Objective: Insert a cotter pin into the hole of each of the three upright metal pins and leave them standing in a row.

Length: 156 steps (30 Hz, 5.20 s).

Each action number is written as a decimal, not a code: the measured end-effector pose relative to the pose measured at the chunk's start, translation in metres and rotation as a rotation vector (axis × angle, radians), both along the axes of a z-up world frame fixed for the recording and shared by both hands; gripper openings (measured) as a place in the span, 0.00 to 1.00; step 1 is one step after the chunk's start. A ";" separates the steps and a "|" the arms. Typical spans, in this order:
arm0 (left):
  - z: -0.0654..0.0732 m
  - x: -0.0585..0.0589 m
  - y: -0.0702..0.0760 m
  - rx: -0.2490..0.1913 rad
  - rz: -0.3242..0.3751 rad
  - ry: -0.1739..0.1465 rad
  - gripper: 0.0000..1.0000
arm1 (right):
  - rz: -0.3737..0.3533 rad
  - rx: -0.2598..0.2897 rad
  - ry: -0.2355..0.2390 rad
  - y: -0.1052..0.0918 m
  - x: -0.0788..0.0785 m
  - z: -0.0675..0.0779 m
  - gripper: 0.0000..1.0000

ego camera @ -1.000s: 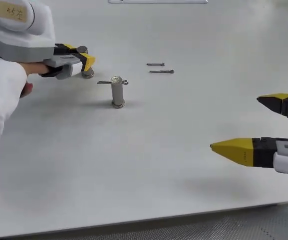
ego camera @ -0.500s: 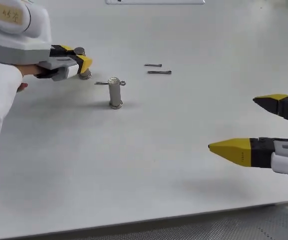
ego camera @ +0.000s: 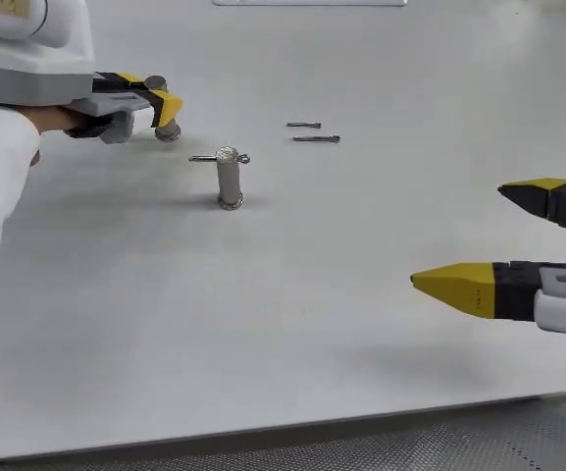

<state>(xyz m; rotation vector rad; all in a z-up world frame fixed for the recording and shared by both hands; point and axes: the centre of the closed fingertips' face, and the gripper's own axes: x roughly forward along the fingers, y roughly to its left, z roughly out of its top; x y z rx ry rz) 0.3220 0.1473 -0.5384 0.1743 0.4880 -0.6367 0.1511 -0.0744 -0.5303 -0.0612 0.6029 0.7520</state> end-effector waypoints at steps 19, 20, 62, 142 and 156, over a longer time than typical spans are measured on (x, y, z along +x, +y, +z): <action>0.038 -0.055 0.029 -0.001 0.032 -0.016 0.10 | 0.045 0.004 -0.016 0.013 -0.002 0.004 0.88; 0.039 -0.060 0.030 0.007 0.030 -0.019 0.10 | 0.049 0.004 -0.015 0.014 -0.002 0.004 0.88; -0.017 -0.128 -0.030 0.031 0.017 0.116 0.10 | 0.105 0.033 -0.004 0.020 -0.011 0.001 0.88; 0.001 -0.201 -0.015 -0.095 -0.249 0.163 0.99 | 0.189 -0.057 0.036 0.020 -0.006 0.004 0.86; 0.000 -0.205 -0.012 -0.119 -0.213 0.178 0.99 | 0.261 -0.197 -0.014 0.017 0.033 0.020 0.75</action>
